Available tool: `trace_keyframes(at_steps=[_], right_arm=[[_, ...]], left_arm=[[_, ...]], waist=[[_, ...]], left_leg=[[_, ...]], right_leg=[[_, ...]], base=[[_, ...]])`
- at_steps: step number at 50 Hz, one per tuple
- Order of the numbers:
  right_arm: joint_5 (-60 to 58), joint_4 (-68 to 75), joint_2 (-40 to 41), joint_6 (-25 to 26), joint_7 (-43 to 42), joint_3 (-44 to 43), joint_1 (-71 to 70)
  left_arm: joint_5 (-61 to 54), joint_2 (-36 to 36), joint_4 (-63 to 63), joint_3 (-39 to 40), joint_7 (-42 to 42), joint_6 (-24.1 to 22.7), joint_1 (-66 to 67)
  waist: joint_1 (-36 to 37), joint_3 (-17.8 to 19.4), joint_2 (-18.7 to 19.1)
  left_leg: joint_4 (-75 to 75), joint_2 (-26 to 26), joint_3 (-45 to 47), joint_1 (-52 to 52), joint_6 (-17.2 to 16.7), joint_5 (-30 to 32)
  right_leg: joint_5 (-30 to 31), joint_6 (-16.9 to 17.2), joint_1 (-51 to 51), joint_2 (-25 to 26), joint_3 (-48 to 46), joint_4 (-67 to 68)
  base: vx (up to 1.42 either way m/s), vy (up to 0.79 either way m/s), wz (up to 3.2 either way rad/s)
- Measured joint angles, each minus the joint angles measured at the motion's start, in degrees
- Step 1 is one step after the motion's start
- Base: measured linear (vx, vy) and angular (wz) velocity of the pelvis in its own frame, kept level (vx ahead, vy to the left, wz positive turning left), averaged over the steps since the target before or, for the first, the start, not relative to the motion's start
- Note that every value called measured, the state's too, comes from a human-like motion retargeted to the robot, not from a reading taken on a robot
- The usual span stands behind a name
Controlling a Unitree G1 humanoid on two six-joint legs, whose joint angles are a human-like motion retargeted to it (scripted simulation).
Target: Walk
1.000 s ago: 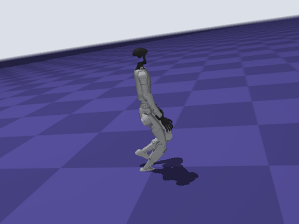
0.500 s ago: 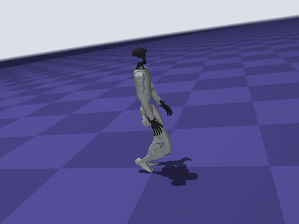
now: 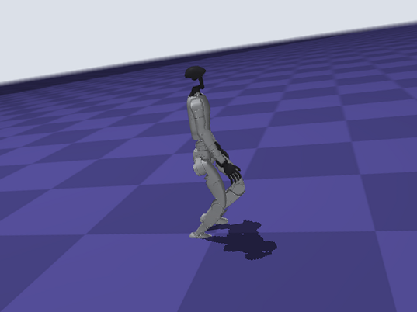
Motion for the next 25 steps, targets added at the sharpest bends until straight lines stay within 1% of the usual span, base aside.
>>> trace_keyframes(at_steps=[5, 8, 10, 12, 13, 14, 15, 17, 19, 21, 23, 25], right_arm=[[-0.84, -2.51, 0.67, -1.00, -0.25, 1.15, -4.35], [-1.88, -3.32, 1.22, -0.74, 0.13, 1.85, -4.51], [-2.72, -3.10, 1.85, -0.36, 0.84, 2.12, -3.35], [-2.85, -1.93, 2.56, 0.15, 2.05, 2.40, -1.44], [-2.73, -1.25, 3.03, 0.46, 3.02, 2.46, -0.48], [-2.66, -0.47, 3.44, 0.78, 3.84, 2.48, 0.32], [-2.62, 0.34, 3.82, 1.10, 4.60, 2.47, 1.05], [-3.10, 2.02, 3.97, 1.68, 5.47, 2.34, 2.24], [-3.65, 3.47, 3.68, 2.05, 5.75, 1.93, 3.61], [-3.79, 4.58, 3.18, 2.20, 5.55, 1.10, 5.09], [-3.41, 5.50, 2.74, 2.27, 5.10, -0.11, 6.55], [-2.95, 6.40, 2.42, 2.35, 4.71, -1.43, 7.93]], left_arm=[[-1.46, -2.03, 3.23, 1.43, -0.62, -0.32, 4.37], [-1.10, -2.66, 5.11, 1.14, -1.50, 0.05, 5.95], [-0.14, -2.83, 6.39, 0.33, -1.96, 0.41, 6.33], [0.53, -2.90, 6.91, -0.27, -2.14, 0.74, 5.88], [0.85, -2.71, 6.86, -0.45, -2.31, 0.84, 5.29], [1.06, -2.45, 6.49, -0.58, -2.35, 0.91, 4.48], [1.21, -2.16, 5.94, -0.69, -2.32, 0.96, 3.56], [1.20, -1.26, 4.30, -0.96, -1.99, 0.97, 0.93], [0.62, -0.28, 2.56, -0.89, -1.27, 1.02, -2.00], [-0.35, 0.62, 0.91, -0.35, -0.32, 1.17, -4.93], [-1.62, 1.41, -0.60, 0.49, 0.71, 1.26, -7.79], [-2.85, 2.06, -1.87, 1.31, 1.60, 1.00, -10.55]], waist=[[0.58, -1.61, -4.34], [0.08, -2.21, -7.48], [-0.67, -2.11, -10.66], [-1.76, -2.35, -13.08], [-2.44, -2.26, -15.11], [-3.18, -2.14, -16.57], [-3.94, -2.01, -17.74], [-5.46, -1.78, -18.21], [-6.84, -1.56, -17.42], [-7.95, -1.39, -15.86], [-8.80, -1.36, -14.03], [-9.34, -1.67, -12.38]], left_leg=[[-26.85, -12.18, -0.77, -6.30, -3.27, -0.73], [-29.41, -18.10, -1.43, -5.77, -2.26, 1.63], [-27.38, -22.30, -0.18, -4.02, -0.66, 4.08], [-25.62, -25.81, 1.11, -2.11, 1.28, 4.44], [-27.31, -28.38, 2.28, -0.04, 2.41, 4.74], [-28.80, -30.19, 2.97, 1.88, 3.00, 4.66], [-30.19, -31.63, 3.42, 3.74, 3.34, 4.39], [-32.91, -32.60, 3.21, 8.05, 3.34, 3.07], [-35.38, -32.45, 2.68, 12.76, 3.34, 1.39], [-37.47, -31.44, 2.25, 17.36, 3.32, -0.49], [-39.12, -29.57, 2.22, 21.36, 2.69, -2.40], [-40.95, -27.57, 2.54, 24.55, 1.83, -3.55]], right_leg=[[-1.86, 2.04, 5.10, -5.54, 1.69, -1.28], [-3.23, 3.53, 7.34, -9.69, 3.51, 3.92], [-3.03, 5.66, 9.20, -13.95, 5.01, 10.11], [3.12, 8.40, 9.06, -18.19, 5.88, 18.45], [8.47, 10.01, 7.65, -21.67, 6.81, 23.63], [13.33, 10.71, 5.46, -24.74, 7.60, 28.70], [17.96, 10.94, 2.89, -27.60, 8.32, 33.70], [19.56, 8.78, -3.06, -31.46, 9.29, 40.58], [16.19, 6.27, -8.73, -33.18, 9.44, 43.88], [11.21, 4.39, -13.71, -33.23, 8.21, 43.28], [6.46, 3.37, -17.89, -32.22, 5.63, 38.68], [3.09, 3.37, -21.37, -30.67, 2.45, 30.68]], base=[[-0.01, 0.06, -0.32], [0.00, 0.04, -0.32], [0.01, 0.02, -0.09], [-0.01, 0.03, -0.04], [-0.04, 0.06, -0.15], [-0.05, 0.06, -0.24], [-0.05, 0.04, -0.41], [-0.02, 0.05, -0.62], [0.01, 0.06, -0.86], [0.03, 0.05, -1.06], [0.04, -0.01, -1.15], [0.03, -0.06, -1.14]])
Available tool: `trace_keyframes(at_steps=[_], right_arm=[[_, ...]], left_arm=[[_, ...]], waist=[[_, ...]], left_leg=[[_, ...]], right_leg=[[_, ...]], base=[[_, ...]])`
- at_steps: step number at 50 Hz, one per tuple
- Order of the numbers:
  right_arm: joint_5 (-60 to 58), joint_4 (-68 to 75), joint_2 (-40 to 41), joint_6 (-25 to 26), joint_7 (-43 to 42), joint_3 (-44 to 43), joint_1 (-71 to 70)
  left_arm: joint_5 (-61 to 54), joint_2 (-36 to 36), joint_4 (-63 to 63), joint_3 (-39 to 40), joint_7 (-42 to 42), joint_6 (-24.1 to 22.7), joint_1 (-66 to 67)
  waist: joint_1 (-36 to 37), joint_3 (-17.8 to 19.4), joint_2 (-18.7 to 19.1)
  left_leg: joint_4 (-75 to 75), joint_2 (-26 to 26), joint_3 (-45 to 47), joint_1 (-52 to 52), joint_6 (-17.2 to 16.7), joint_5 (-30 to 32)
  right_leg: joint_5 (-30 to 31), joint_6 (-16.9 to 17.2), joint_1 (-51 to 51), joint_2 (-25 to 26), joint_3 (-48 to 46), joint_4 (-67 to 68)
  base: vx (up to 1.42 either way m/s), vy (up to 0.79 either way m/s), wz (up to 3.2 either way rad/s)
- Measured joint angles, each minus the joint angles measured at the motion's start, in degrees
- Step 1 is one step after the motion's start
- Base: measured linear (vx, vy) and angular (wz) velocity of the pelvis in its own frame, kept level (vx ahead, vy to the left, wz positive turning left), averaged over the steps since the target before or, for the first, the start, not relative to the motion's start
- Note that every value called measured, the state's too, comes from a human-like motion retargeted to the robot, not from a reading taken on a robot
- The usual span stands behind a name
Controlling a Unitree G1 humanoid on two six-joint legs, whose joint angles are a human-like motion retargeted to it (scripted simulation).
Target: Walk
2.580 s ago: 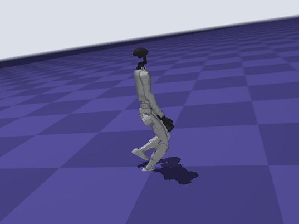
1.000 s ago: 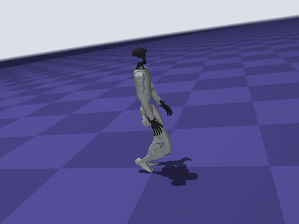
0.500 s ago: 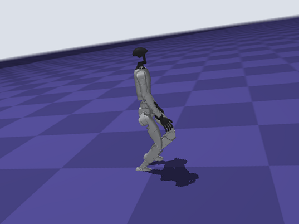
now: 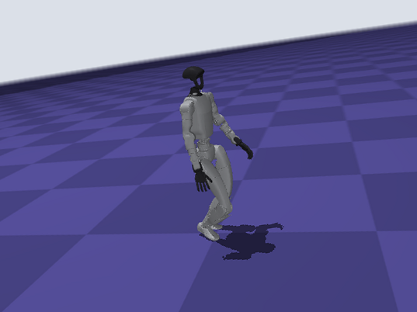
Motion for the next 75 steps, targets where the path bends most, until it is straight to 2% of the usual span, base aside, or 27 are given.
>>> trace_keyframes(at_steps=[5, 8, 10, 12, 15, 17, 19, 22, 25, 29, 33, 36, 39, 41, 43, 45, 47, 48, 50, 53, 55, 59, 63, 66, 69, 72, 75], right_arm=[[1.07, 1.65, -0.39, -0.08, -0.07, -2.64, 3.31], [2.02, 1.91, -0.81, -0.40, 0.11, -3.35, 4.95], [2.69, 1.81, -0.57, -0.58, -0.17, -3.94, 5.57], [3.87, 1.45, -1.04, -0.63, -0.35, -4.24, 6.29], [4.21, -0.20, -1.76, -0.26, -0.64, -4.74, 6.08], [3.73, -1.52, -2.39, 0.01, -1.23, -4.56, 4.75], [3.16, -2.77, -2.96, 0.21, -1.80, -4.14, 2.97], [2.84, -4.90, -3.46, 0.50, -2.08, -3.65, 0.07], [3.54, -7.57, -3.47, 0.46, -1.73, -3.23, -2.72], [4.48, -11.03, -2.65, -0.30, -1.00, -2.14, -5.79], [4.27, -13.20, -1.58, -1.07, -0.42, -0.90, -7.50], [3.46, -13.29, -0.88, -1.15, 0.08, 0.07, -7.29], [2.29, -11.73, -0.13, -0.85, 0.92, 0.88, -5.72], [1.89, -9.97, 0.36, -0.47, 1.65, 1.02, -4.14], [2.09, -8.18, 0.53, -0.09, 2.56, 0.82, -2.40], [2.80, -6.83, 0.17, 0.22, 3.54, 0.36, -0.91], [3.66, -5.92, 0.04, 0.50, 4.30, -0.43, 0.17], [3.98, -5.65, -0.11, 0.64, 4.48, -0.94, 0.58], [4.31, -5.37, -0.52, 0.89, 4.47, -2.03, 1.20], [3.95, -5.33, -1.34, 1.49, 4.10, -3.56, 1.77], [3.51, -5.30, -1.76, 2.02, 3.83, -4.40, 1.99], [2.69, -4.08, -1.89, 3.16, 4.03, -5.01, 1.85], [2.97, -2.29, -1.89, 4.06, 5.12, -4.64, 1.19], [3.71, -1.34, -2.00, 4.25, 6.25, -4.12, 0.26], [4.49, -0.93, -2.05, 4.12, 7.37, -3.77, -0.70], [5.02, -0.82, -1.85, 3.88, 8.24, -3.55, -1.43], [5.08, -0.95, -1.38, 3.62, 9.04, -3.22, -1.72]], left_arm=[[-1.47, 1.16, -1.49, 1.25, 0.74, -1.75, -4.37], [-1.56, 0.96, -1.58, 1.99, 0.00, -2.12, -3.24], [-1.57, 0.62, -1.06, 2.17, -0.53, -2.07, -1.46], [-1.51, 0.14, -0.22, 2.74, -2.16, -1.91, 1.19], [-0.29, -0.94, 1.44, 2.87, -4.16, -0.79, 4.71], [1.01, -1.55, 2.91, 2.65, -5.14, 0.29, 6.29], [1.87, -2.15, 4.34, 2.52, -5.95, 1.21, 7.81], [1.86, -3.18, 6.08, 2.77, -6.84, 2.09, 10.42], [0.38, -4.33, 7.40, 3.54, -7.59, 2.15, 13.31], [-1.50, -5.67, 9.17, 4.54, -8.26, 1.71, 16.15], [-2.37, -5.82, 9.84, 5.40, -7.91, 1.09, 16.52], [-2.91, -5.02, 9.36, 6.42, -6.81, 0.78, 15.97], [-4.03, -3.87, 8.39, 7.83, -5.29, 0.74, 15.27], [-5.04, -3.14, 7.55, 8.94, -4.23, 0.79, 14.78], [-6.02, -2.47, 6.44, 9.96, -3.34, 0.90, 14.26], [-6.48, -1.77, 5.20, 10.63, -2.83, 0.99, 13.57], [-6.37, -1.06, 3.84, 10.91, -2.77, 1.30, 12.98], [-6.10, -0.80, 3.21, 11.00, -2.83, 1.42, 12.68], [-5.64, -0.46, 2.02, 11.14, -3.14, 1.64, 12.22], [-4.99, -0.55, 0.51, 11.63, -4.12, 2.14, 11.81], [-4.62, -0.84, -0.21, 11.98, -4.83, 2.46, 11.54], [-4.11, -1.81, -0.23, 11.65, -6.57, 2.94, 11.00], [-3.27, -2.83, 1.38, 10.12, -8.30, 3.21, 10.81], [-2.55, -3.33, 3.04, 8.96, -9.33, 3.33, 10.97], [-1.47, -3.35, 4.68, 8.32, -9.97, 3.40, 11.37], [-0.31, -2.93, 6.21, 8.19, -10.35, 3.56, 11.98], [0.68, -2.12, 7.33, 8.60, -10.73, 3.78, 12.77]], waist=[[0.79, -4.11, 3.15], [1.44, -5.57, 5.32], [1.38, -5.89, 6.36], [2.58, -5.79, 11.54], [4.28, -4.95, 17.09], [5.76, -4.44, 18.91], [7.22, -3.91, 19.38], [8.88, -3.35, 18.40], [9.65, -3.03, 16.63], [9.53, -3.21, 14.41], [9.27, -4.59, 14.11], [9.45, -5.25, 14.30], [9.72, -5.14, 13.64], [9.38, -4.83, 11.53], [8.19, -4.21, 6.83], [6.72, -4.13, 1.66], [5.88, -4.47, -0.58], [5.57, -4.73, -0.96], [5.09, -5.12, -0.77], [4.88, -5.01, 1.00], [5.02, -4.65, 2.61], [7.09, -5.30, 6.84], [9.39, -7.66, 8.76], [10.53, -9.09, 8.69], [10.67, -9.00, 7.58], [10.11, -7.27, 6.08], [9.80, -4.67, 5.29]], left_leg=[[-3.22, 5.76, 2.21, 3.16, -2.27, -0.81], [1.32, 9.63, 2.56, 4.75, -3.86, -1.76], [8.40, 12.41, 2.71, 5.34, -5.09, -1.44], [19.60, 21.23, 1.69, 5.21, -7.80, 1.64], [37.41, 33.04, -1.29, 0.53, -10.09, 13.38], [45.62, 37.85, -4.20, -4.30, -8.64, 16.25], [50.36, 39.44, -6.73, -9.27, -5.77, 13.98], [50.75, 36.28, -8.92, -16.54, -1.33, 7.17], [44.29, 29.28, -9.49, -22.93, 0.75, 2.35], [29.99, 19.84, -9.04, -29.21, -0.77, 1.05], [15.67, 13.44, -9.25, -33.36, -3.88, 1.72], [12.30, 10.65, -9.52, -33.93, -4.66, 3.55], [15.52, 8.44, -8.93, -32.22, -3.53, 5.78], [17.53, 5.33, -7.59, -30.07, -1.85, 7.07], [16.94, -0.50, -4.86, -27.10, 0.84, 7.63], [14.75, -5.39, -2.85, -24.43, 1.51, 7.38], [12.65, -6.71, -2.37, -21.85, 1.51, 6.54], [11.72, -6.84, -2.30, -20.57, 1.51, 5.92], [9.95, -6.80, -2.54, -17.66, 1.51, 4.56], [7.44, -6.98, -4.32, -12.06, 1.51, 2.67], [6.50, -7.09, -6.48, -8.32, 1.51, 1.33], [6.72, -5.12, -11.80, -4.73, 1.51, -0.92], [6.98, -4.20, -17.69, -3.88, 1.51, -2.19], [7.29, -4.24, -22.21, -3.12, 1.23, -3.01], [8.24, -5.18, -26.67, -0.89, 1.03, -3.85], [9.96, -6.39, -30.70, 3.18, 0.93, -4.80], [12.78, -5.94, -33.50, 8.09, 0.40, -5.63]], right_leg=[[-2.03, 2.69, -4.75, 7.84, -6.20, -25.03], [-0.98, 1.61, -2.17, 11.71, -7.84, -27.56], [-0.70, 0.46, -0.76, 13.22, -7.66, -23.62], [-0.25, -2.36, 5.12, 21.21, -10.03, -26.38], [0.28, -6.20, 10.94, 30.71, -11.16, -30.26], [0.61, -7.54, 14.21, 35.30, -9.89, -33.60], [0.87, -7.62, 17.37, 38.19, -7.50, -36.49], [0.71, -6.19, 21.18, 39.63, -3.59, -38.95], [-0.25, -4.18, 23.67, 39.01, -0.27, -39.50], [-2.42, -2.52, 25.41, 37.07, 3.89, -39.26], [-3.70, -2.34, 26.45, 36.92, 8.63, -40.51], [-5.66, -2.90, 28.10, 37.46, 12.22, -39.15], [-8.44, -2.71, 31.04, 36.80, 13.93, -34.33], [-9.63, -1.08, 32.54, 33.86, 14.40, -28.66], [-8.96, 2.90, 33.60, 27.55, 14.82, -20.24], [-3.04, 8.86, 33.72, 22.23, 15.76, -11.40], [3.52, 12.01, 30.14, 18.42, 14.52, -3.39], [5.45, 12.25, 27.69, 16.31, 13.48, 0.15], [5.72, 10.13, 22.51, 11.59, 11.39, 5.34], [-0.77, 4.04, 15.63, 5.69, 9.26, 6.22], [-5.91, 0.63, 12.08, 4.33, 8.21, 2.99], [-9.59, -2.40, 4.56, 9.74, 8.14, -8.71], [-8.93, -1.00, -1.93, 17.62, 12.33, -20.22], [-7.39, 1.00, -4.88, 23.29, 18.07, -26.48], [-6.11, 2.90, -5.26, 27.61, 24.56, -28.41], [-5.70, 4.20, -2.78, 30.54, 29.40, -26.03], [-5.94, 4.27, 1.82, 32.74, 30.35, -22.24]], base=[[0.01, -0.10, -1.24], [0.02, -0.10, -1.37], [0.03, -0.08, -1.47], [0.05, -0.15, -1.89], [-0.03, -0.16, -1.98], [-0.02, -0.14, -2.05], [0.01, -0.09, -2.10], [0.04, -0.01, -2.20], [0.10, 0.02, -2.32], [0.19, -0.02, -2.27], [0.32, -0.05, -2.01], [0.45, -0.06, -1.79], [0.54, -0.03, -1.65], [0.58, 0.02, -1.29], [0.60, 0.04, -0.76], [0.58, -0.04, -0.38], [0.49, -0.04, -0.54], [0.48, 0.01, -0.63], [0.49, 0.07, -0.62], [0.50, 0.09, -0.32], [0.49, 0.06, 0.09], [0.40, 0.03, 0.43], [0.34, 0.02, 0.92], [0.30, 0.00, 1.22], [0.29, -0.03, 1.52], [0.31, -0.08, 1.69], [0.33, -0.14, 1.59]])
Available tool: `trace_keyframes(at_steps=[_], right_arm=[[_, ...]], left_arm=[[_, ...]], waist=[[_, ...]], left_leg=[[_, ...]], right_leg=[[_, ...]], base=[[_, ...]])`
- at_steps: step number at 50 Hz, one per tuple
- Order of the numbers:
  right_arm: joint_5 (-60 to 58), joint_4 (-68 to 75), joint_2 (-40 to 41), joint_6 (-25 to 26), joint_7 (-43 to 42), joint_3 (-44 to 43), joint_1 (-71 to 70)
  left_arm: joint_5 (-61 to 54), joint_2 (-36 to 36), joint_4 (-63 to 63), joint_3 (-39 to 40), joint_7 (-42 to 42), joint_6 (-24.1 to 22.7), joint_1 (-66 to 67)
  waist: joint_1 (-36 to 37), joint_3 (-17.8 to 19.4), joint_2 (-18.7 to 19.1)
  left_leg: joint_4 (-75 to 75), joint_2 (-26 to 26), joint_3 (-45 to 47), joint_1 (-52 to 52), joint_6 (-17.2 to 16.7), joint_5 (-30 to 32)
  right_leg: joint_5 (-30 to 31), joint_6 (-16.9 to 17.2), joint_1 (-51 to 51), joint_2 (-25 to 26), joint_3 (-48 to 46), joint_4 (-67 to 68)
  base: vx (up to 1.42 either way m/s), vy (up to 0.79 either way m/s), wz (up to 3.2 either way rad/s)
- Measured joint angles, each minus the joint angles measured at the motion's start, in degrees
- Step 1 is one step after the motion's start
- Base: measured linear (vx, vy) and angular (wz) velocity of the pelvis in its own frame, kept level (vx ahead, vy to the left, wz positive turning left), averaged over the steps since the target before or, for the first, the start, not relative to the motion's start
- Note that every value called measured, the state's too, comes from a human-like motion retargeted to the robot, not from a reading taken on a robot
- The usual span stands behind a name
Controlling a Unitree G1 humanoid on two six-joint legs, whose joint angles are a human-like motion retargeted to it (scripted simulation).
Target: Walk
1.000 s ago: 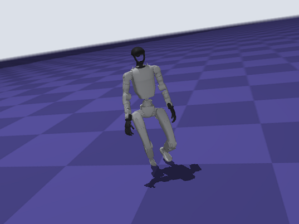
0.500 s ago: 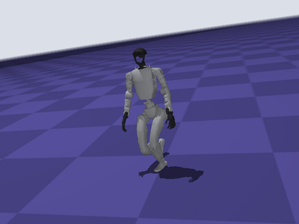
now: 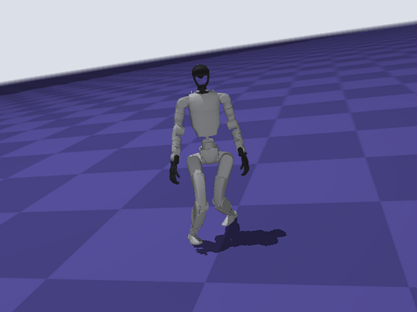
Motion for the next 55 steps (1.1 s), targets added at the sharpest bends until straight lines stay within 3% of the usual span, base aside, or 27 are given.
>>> trace_keyframes(at_steps=[5, 9, 12, 15, 20, 27, 39, 47, 55], right_arm=[[-0.43, -0.40, 1.03, -0.54, 1.71, 0.73, 0.29], [-0.83, -0.93, 1.30, -1.00, 3.21, 1.38, 0.37], [-0.89, -1.29, 1.25, -1.17, 3.76, 1.58, 0.38], [-0.85, -1.43, 1.04, -1.09, 3.88, 1.38, -0.13], [-0.41, -1.03, 0.34, -0.46, 4.19, 0.61, -1.66], [1.11, -0.76, -0.11, 0.32, 6.51, -0.03, -4.26], [1.17, -1.50, 1.30, -1.47, 8.28, 0.89, -8.96], [-0.87, -1.80, 2.49, -2.92, 8.04, 2.27, -11.55], [-1.62, -1.99, 3.38, -3.64, 9.10, 4.14, -12.45]], left_arm=[[0.22, 1.46, 1.12, 1.79, -0.86, 0.08, 1.26], [-0.57, 2.48, 1.09, 3.41, -1.65, -0.29, 1.85], [-1.04, 2.51, 0.68, 4.01, -2.17, -0.59, 2.20], [-1.42, 2.42, 0.10, 3.96, -2.53, -0.55, 2.04], [-1.78, 2.30, -1.12, 2.95, -3.30, 0.09, 1.03], [-2.74, 1.92, -2.97, 2.18, -4.78, 0.61, -0.20], [-3.28, 1.50, -3.73, 2.64, -5.69, -0.39, -1.89], [-2.87, 0.65, -3.38, 3.23, -5.63, -0.92, -2.52], [-4.24, 0.92, -1.99, 3.81, -5.79, -0.98, -2.76]], waist=[[1.56, 2.86, 3.77], [3.47, 3.57, 9.86], [4.18, 4.68, 11.77], [4.75, 5.65, 12.08], [6.07, 6.16, 10.00], [7.30, 5.99, 5.94], [5.24, 1.30, -0.20], [4.60, -0.62, 1.29], [5.93, 0.31, 3.81]], left_leg=[[8.79, 6.83, -4.50, 5.81, -4.09, 0.36], [16.99, 16.47, -6.68, 8.14, -11.32, 4.86], [23.41, 22.55, -3.56, 5.40, -13.75, 9.06], [29.39, 29.17, 2.09, -0.83, -12.53, 10.88], [35.07, 37.83, 12.54, -12.96, -6.57, 8.19], [30.85, 40.69, 26.08, -24.45, -2.36, 0.80], [7.32, 41.31, 46.43, -39.22, -3.47, 0.49], [-0.23, 45.85, 54.19, -42.30, -5.57, 2.81], [2.57, 49.54, 54.05, -41.35, -6.41, 3.77]], right_leg=[[-0.05, -3.12, 8.01, 5.83, -6.24, 1.25], [0.69, -6.68, 13.68, 11.78, -13.48, -3.13], [0.45, -8.31, 17.23, 12.20, -17.63, -5.44], [0.01, -9.19, 19.65, 10.78, -21.51, -7.31], [-0.35, -9.29, 21.23, 6.53, -27.43, -9.78], [0.16, -7.69, 21.08, -0.03, -35.37, -12.27], [0.53, -6.24, 15.59, -11.49, -49.99, -15.30], [0.80, -7.36, 17.73, -10.57, -57.96, -19.51], [0.27, -8.51, 23.80, -7.85, -61.87, -20.55]], base=[[0.34, -0.22, 1.22], [0.31, -0.25, 1.11], [0.20, -0.23, 1.42], [0.13, -0.22, 1.52], [0.08, -0.18, 1.53], [0.05, -0.08, 1.58], [0.02, 0.01, 1.58], [0.07, 0.09, 1.05], [0.15, 0.12, 0.80]])
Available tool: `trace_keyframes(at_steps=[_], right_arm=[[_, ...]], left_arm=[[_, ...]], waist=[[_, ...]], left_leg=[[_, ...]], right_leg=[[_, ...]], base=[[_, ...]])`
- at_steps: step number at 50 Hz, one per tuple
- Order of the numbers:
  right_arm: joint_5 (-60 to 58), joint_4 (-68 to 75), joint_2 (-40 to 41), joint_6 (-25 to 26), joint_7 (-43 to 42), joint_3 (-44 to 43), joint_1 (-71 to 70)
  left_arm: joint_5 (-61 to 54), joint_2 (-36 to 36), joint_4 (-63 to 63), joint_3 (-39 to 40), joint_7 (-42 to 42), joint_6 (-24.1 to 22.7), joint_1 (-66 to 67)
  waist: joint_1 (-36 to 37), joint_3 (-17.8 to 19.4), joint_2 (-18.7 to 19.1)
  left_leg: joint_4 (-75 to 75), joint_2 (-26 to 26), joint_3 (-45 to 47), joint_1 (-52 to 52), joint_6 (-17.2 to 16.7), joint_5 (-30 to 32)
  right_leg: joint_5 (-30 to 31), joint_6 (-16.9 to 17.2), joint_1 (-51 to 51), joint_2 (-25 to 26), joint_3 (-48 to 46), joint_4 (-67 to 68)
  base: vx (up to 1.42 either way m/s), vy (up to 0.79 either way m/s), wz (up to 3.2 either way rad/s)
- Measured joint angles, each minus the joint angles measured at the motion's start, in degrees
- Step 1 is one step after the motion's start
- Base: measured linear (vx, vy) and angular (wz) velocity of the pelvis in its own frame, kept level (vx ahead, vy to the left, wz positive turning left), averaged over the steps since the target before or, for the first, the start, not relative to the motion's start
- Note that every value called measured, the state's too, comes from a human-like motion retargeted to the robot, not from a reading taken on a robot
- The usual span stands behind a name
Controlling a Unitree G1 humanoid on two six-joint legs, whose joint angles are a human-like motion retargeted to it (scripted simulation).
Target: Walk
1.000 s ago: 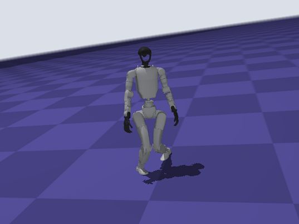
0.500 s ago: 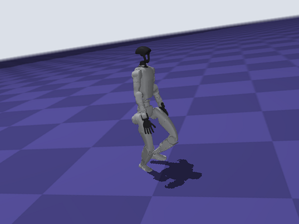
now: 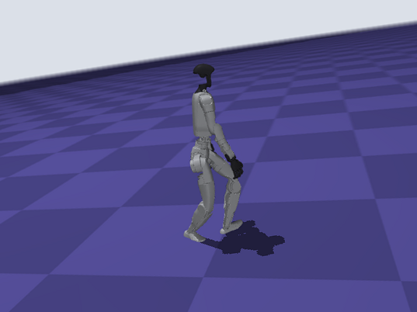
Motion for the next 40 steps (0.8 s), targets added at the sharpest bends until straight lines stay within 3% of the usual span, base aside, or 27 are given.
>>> trace_keyframes(at_steps=[4, 10, 16, 20, 26, 33, 40], right_arm=[[0.45, 0.17, 0.25, -0.04, 0.80, 0.32, 0.48], [1.92, 0.37, 0.48, 0.37, 2.07, -0.05, 1.99], [3.68, -0.35, 0.09, 1.05, 3.04, -0.69, 2.93], [4.34, -1.12, -0.53, 1.43, 2.83, -1.30, 3.05], [4.54, -1.92, -1.43, 1.86, 1.84, -2.25, 3.37], [4.23, -1.30, -1.84, 2.35, 1.18, -2.65, 4.38], [4.28, 0.75, -1.57, 2.78, 0.64, -3.08, 5.91]], left_arm=[[-1.61, 0.06, 0.42, 0.16, -0.06, 0.03, -0.50], [-4.48, 0.27, 1.00, 0.49, -0.09, 0.07, -1.05], [-6.74, 0.79, 1.46, 1.15, 0.57, 0.20, -2.08], [-7.70, 1.19, 1.73, 2.08, 1.76, 0.62, -3.01], [-8.25, 1.18, 3.00, 3.63, 3.24, 1.68, -4.10], [-7.54, 0.35, 5.58, 4.21, 3.26, 2.69, -4.73], [-5.94, -1.27, 7.73, 3.69, 2.79, 2.44, -5.20]], waist=[[-0.80, 1.32, -1.04], [-4.61, 4.58, -8.06], [-7.80, 8.18, -12.61], [-10.43, 10.63, -14.43], [-13.96, 13.40, -14.12], [-16.80, 15.55, -11.74], [-18.67, 16.12, -10.52]], left_leg=[[0.45, -4.19, -0.59, 2.69, 0.68, -0.10], [-4.82, -20.90, -0.17, 9.77, 2.83, 0.40], [-12.49, -35.19, -3.74, 17.14, 4.49, 2.25], [-17.56, -42.95, -8.14, 22.11, 5.19, 4.04], [-21.79, -49.11, -16.60, 29.21, 5.23, 4.68], [-23.01, -50.88, -25.29, 36.07, 4.37, 2.96], [-25.98, -51.41, -31.61, 41.81, 3.93, 2.47]], right_leg=[[-0.30, 1.09, 1.29, -3.15, 2.50, 6.09], [2.79, 6.41, 0.36, -15.62, 10.26, 23.46], [9.30, 7.89, -2.41, -24.97, 18.70, 38.50], [10.40, 7.62, -5.48, -28.08, 25.03, 45.06], [6.42, 5.76, -10.65, -27.26, 31.93, 46.44], [4.23, 4.13, -18.68, -21.43, 36.98, 41.43], [7.78, 6.91, -26.58, -14.11, 40.40, 31.70]], base=[[0.21, 0.14, 1.33], [0.26, 0.12, 1.76], [0.25, 0.10, 1.55], [0.25, 0.04, 1.50], [0.25, 0.01, 1.24], [0.24, -0.01, 0.87], [0.22, 0.00, 0.58]])
